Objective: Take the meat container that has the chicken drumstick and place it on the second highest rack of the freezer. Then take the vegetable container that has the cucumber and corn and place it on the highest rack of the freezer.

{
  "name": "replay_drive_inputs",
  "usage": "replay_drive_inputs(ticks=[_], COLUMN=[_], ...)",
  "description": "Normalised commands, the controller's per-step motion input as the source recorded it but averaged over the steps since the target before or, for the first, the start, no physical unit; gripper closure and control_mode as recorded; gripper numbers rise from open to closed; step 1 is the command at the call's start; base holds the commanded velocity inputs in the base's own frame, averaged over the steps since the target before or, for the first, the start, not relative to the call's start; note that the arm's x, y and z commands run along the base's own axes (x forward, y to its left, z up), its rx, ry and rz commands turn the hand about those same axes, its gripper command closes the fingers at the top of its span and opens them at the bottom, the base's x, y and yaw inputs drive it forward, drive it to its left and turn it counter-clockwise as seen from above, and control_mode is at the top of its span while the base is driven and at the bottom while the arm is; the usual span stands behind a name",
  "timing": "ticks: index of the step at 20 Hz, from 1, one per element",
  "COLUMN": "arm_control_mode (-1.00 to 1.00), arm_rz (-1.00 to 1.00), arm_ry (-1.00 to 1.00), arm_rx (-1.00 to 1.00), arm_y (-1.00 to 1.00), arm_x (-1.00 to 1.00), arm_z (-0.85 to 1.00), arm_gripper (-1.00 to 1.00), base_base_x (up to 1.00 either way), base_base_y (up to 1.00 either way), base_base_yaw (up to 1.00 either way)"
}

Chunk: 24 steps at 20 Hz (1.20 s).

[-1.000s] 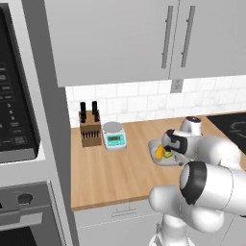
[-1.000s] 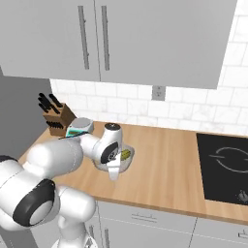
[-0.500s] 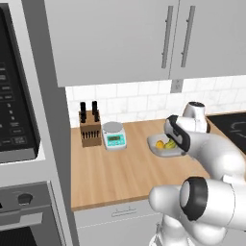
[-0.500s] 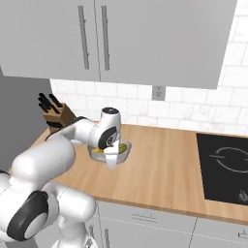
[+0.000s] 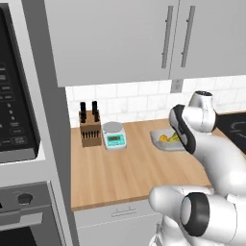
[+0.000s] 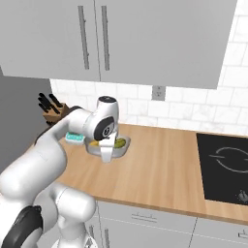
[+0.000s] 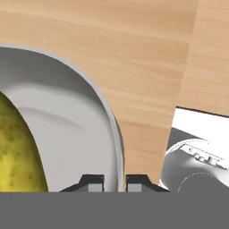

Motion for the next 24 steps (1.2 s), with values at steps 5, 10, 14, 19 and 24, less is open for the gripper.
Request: replay_drive_inputs(ticks=[5, 10, 14, 19, 24], arm_control_mode=[-1.0, -1.0, -1.0, -1.0, -1.0], arm_rz=[-0.09, -0.07, -0.06, -0.03, 0.0], arm_ry=[0.0, -0.01, 0.0, -0.01, -0.17], arm_rx=[0.0, -0.01, -0.01, -0.01, -0.01], arm_y=[0.08, 0.32, 0.41, 0.38, 0.06], arm_x=[-0.25, -0.23, -0.15, -0.13, -0.23], arm_z=[0.33, 0.27, 0.34, 0.35, 0.26], arm_gripper=[1.0, 1.0, 1.0, 1.0, 1.0], base_base_x=[0.0, 0.0, 0.0, 0.0, 0.0], base_base_y=[0.0, 0.0, 0.0, 0.0, 0.0], base_base_yaw=[0.0, 0.0, 0.0, 0.0, 0.0])
